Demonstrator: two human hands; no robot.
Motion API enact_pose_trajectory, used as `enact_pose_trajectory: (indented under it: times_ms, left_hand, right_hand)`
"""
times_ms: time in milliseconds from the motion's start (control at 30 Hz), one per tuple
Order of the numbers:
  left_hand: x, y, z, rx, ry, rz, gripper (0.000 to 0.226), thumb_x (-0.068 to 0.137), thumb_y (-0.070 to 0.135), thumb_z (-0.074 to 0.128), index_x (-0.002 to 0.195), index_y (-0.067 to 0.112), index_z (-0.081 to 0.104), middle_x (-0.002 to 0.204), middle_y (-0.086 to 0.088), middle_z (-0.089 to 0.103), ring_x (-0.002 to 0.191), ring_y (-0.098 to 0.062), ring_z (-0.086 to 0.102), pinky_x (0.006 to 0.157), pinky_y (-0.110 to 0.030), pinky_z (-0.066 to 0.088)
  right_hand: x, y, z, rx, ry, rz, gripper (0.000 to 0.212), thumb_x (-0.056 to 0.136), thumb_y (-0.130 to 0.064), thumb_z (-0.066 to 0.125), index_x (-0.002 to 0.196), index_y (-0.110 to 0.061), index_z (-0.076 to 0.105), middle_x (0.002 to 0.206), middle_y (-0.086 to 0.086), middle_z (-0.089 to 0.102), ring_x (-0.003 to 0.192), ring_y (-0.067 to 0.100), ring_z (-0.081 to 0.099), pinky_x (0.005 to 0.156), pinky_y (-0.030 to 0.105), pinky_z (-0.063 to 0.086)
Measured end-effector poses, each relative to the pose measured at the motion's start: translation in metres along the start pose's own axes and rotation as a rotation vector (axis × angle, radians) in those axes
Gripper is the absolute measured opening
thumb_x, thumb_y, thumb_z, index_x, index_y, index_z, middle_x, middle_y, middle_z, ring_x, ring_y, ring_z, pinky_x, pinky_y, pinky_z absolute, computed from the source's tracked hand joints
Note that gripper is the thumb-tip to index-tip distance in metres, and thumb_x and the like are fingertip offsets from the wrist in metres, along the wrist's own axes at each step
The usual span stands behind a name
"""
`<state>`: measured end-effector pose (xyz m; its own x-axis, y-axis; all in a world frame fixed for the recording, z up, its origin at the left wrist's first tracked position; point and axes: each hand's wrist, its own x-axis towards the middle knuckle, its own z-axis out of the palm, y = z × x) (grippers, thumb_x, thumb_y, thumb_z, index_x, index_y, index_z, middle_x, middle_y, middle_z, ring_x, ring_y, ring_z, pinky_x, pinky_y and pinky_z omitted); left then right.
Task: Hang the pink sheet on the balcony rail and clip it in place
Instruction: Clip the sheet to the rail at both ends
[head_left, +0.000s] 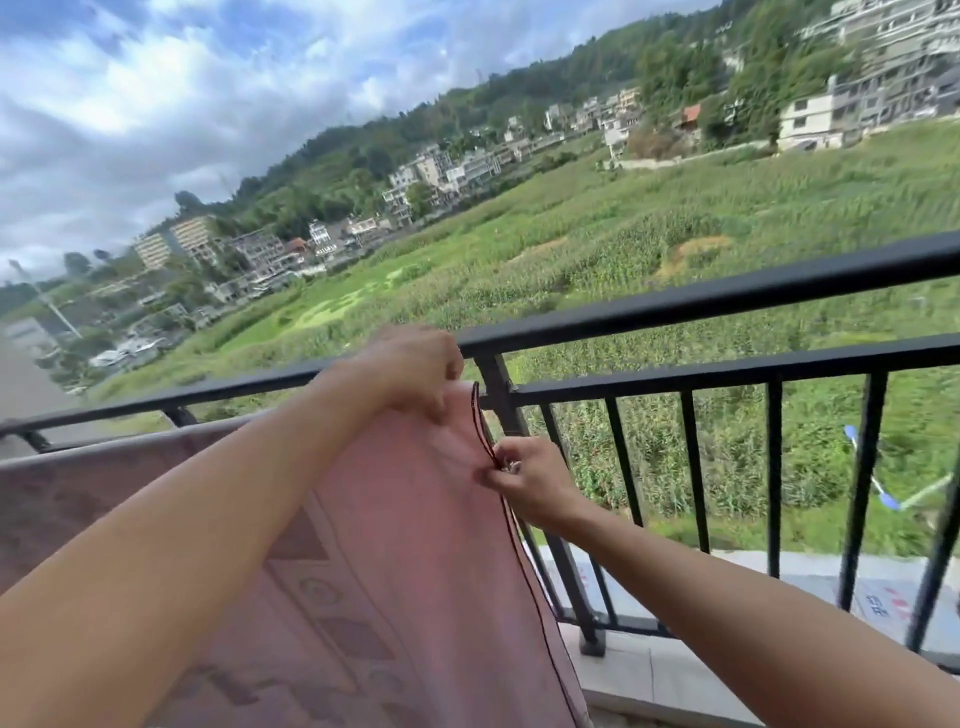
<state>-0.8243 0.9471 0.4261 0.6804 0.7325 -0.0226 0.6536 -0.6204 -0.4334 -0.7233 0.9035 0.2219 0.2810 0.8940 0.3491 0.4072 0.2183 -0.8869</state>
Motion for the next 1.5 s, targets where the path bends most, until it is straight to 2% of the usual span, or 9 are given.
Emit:
enact_pose_trajectory:
  times_ms: [100, 267, 467, 600, 700, 833, 933, 1033, 1500]
  left_hand:
    - [0.01, 0.0, 0.001, -0.092, 0.007, 0.034, 0.027, 0.072, 0.027, 0.073, 0.059, 0.021, 0.05, 0.068, 0.004, 0.052, 0.069, -0.016, 0.048, 0.058, -0.029, 0.037]
    - [0.011, -0.005, 0.009, -0.134, -0.018, 0.064, 0.04, 0.065, 0.031, 0.074, 0.054, 0.017, 0.038, 0.057, 0.004, 0.04, 0.058, -0.019, 0.038, 0.053, -0.031, 0.033]
    - [0.014, 0.0, 0.013, -0.083, -0.045, 0.048, 0.037, 0.067, 0.033, 0.075, 0.052, 0.016, 0.046, 0.05, 0.006, 0.043, 0.054, -0.016, 0.042, 0.053, -0.028, 0.034]
    - [0.016, -0.005, 0.013, -0.223, -0.026, 0.1, 0.04, 0.074, 0.032, 0.077, 0.049, 0.019, 0.048, 0.049, 0.009, 0.042, 0.051, -0.009, 0.039, 0.054, -0.029, 0.034]
    - [0.015, -0.013, 0.016, -0.314, -0.022, 0.14, 0.041, 0.076, 0.03, 0.076, 0.05, 0.016, 0.047, 0.05, 0.007, 0.041, 0.052, -0.015, 0.036, 0.055, -0.03, 0.033]
    - [0.015, -0.017, 0.015, -0.35, -0.009, 0.156, 0.031, 0.077, 0.032, 0.078, 0.055, 0.019, 0.059, 0.052, 0.009, 0.049, 0.056, -0.013, 0.043, 0.057, -0.028, 0.035]
    - [0.015, -0.015, 0.016, -0.358, 0.001, 0.184, 0.026, 0.077, 0.033, 0.079, 0.059, 0.022, 0.064, 0.057, 0.009, 0.054, 0.059, -0.013, 0.047, 0.059, -0.028, 0.038]
    - [0.017, -0.016, 0.021, -0.383, 0.025, 0.195, 0.033, 0.077, 0.035, 0.079, 0.054, 0.022, 0.058, 0.055, 0.009, 0.051, 0.057, -0.012, 0.045, 0.059, -0.029, 0.037]
    - [0.022, -0.027, 0.032, -0.632, 0.003, 0.287, 0.046, 0.085, 0.027, 0.073, 0.053, 0.017, 0.042, 0.048, 0.012, 0.03, 0.049, -0.006, 0.028, 0.056, -0.029, 0.028]
  right_hand:
    - [-0.003, 0.012, -0.008, 0.102, -0.02, -0.045, 0.022, 0.078, -0.025, 0.077, 0.065, -0.012, 0.066, 0.055, -0.008, 0.058, 0.05, 0.003, 0.044, 0.051, 0.027, 0.035]
    - [-0.002, 0.015, -0.009, 0.241, -0.105, 0.03, 0.018, 0.074, -0.027, 0.081, 0.067, -0.016, 0.068, 0.06, -0.001, 0.058, 0.05, 0.003, 0.04, 0.052, 0.025, 0.034]
    - [-0.016, 0.011, -0.042, 0.315, -0.261, 0.313, 0.042, 0.089, -0.021, 0.065, 0.127, -0.008, 0.051, 0.102, 0.004, 0.063, 0.084, 0.012, 0.059, 0.071, 0.028, 0.049]
    - [-0.018, 0.004, -0.069, 0.313, -0.181, 0.348, 0.052, 0.1, -0.035, 0.047, 0.102, 0.015, 0.06, 0.093, 0.01, 0.071, 0.082, 0.008, 0.065, 0.089, 0.037, 0.045]
    - [-0.018, -0.006, -0.077, 0.251, -0.094, 0.306, 0.064, 0.098, -0.043, 0.041, 0.09, 0.018, 0.059, 0.088, 0.016, 0.071, 0.075, 0.007, 0.069, 0.078, 0.033, 0.044]
    - [-0.019, -0.015, -0.082, 0.359, -0.042, 0.369, 0.046, 0.097, -0.038, 0.047, 0.075, 0.002, 0.053, 0.092, 0.018, 0.069, 0.069, 0.016, 0.061, 0.062, 0.029, 0.05]
    - [-0.021, -0.019, -0.085, 0.585, -0.077, 0.433, 0.026, 0.091, -0.021, 0.059, 0.096, 0.005, 0.065, 0.091, 0.014, 0.065, 0.074, 0.018, 0.061, 0.063, 0.026, 0.053]
    - [-0.022, -0.019, -0.084, 0.751, -0.01, 0.376, 0.039, 0.074, -0.009, 0.069, 0.109, 0.008, 0.062, 0.104, 0.022, 0.069, 0.086, 0.024, 0.071, 0.072, 0.028, 0.058]
    - [0.0, -0.028, -0.048, 0.573, 0.077, 0.101, 0.029, 0.078, -0.017, 0.074, 0.102, -0.001, 0.072, 0.092, 0.019, 0.075, 0.074, 0.019, 0.07, 0.059, 0.021, 0.044]
